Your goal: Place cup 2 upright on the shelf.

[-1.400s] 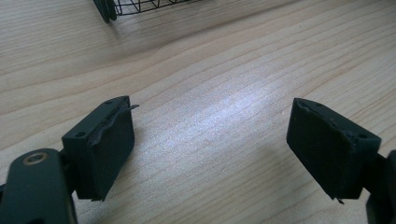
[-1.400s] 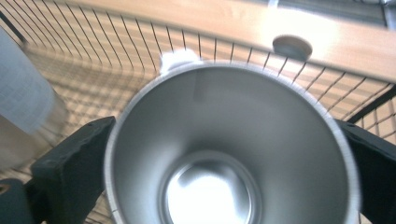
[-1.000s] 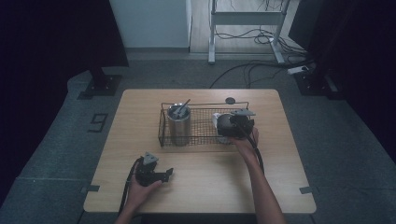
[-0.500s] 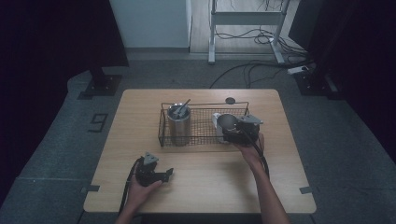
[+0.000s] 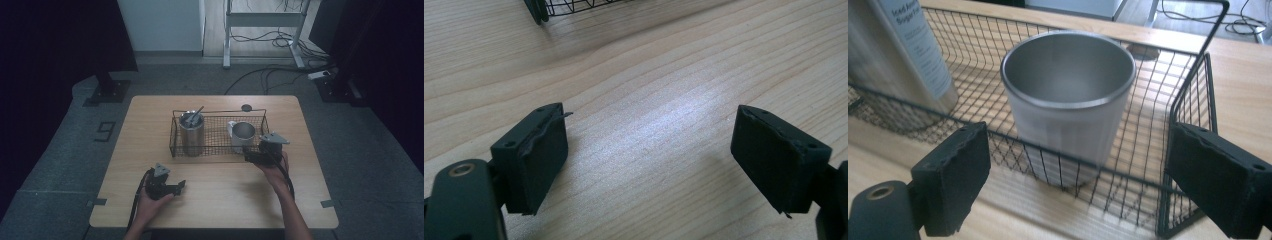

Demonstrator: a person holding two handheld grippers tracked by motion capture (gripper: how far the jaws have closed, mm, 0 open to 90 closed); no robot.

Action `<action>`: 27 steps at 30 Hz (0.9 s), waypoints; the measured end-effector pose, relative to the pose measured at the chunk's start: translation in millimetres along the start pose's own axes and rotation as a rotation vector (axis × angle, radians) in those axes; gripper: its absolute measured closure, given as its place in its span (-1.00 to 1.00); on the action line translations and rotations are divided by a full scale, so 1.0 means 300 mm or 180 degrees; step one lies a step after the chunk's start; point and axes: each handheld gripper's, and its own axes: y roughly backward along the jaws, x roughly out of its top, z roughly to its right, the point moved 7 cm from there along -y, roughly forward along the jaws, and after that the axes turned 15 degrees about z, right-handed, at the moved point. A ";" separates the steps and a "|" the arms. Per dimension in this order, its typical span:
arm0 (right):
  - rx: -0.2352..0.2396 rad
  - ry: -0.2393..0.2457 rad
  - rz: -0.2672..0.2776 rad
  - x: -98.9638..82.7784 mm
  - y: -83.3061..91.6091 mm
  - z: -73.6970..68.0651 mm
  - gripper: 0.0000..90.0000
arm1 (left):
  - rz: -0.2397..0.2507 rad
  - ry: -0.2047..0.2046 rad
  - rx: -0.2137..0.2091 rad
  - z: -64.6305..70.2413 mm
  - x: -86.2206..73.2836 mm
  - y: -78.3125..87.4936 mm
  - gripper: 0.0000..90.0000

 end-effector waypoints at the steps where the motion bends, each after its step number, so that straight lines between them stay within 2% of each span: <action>1: 0.0011 0.0003 0.0008 -0.006 0.012 0.002 -0.78 | -0.0001 -0.0003 0.0002 0.000 0.000 0.000 -0.66; 6: 0.0062 -0.0001 -0.0019 -0.043 0.059 0.015 -0.72 | -0.0003 -0.0016 0.0012 0.002 -0.001 0.000 -0.66; 15: 0.0058 -0.0062 -0.0130 -0.153 0.140 0.055 -0.72 | -0.0014 -0.0033 0.0037 0.004 -0.003 0.001 -0.66; 27: 0.0083 -0.0054 -0.0229 -0.240 0.224 0.084 -0.71 | -0.0018 -0.0044 0.0058 0.007 -0.004 0.002 -0.66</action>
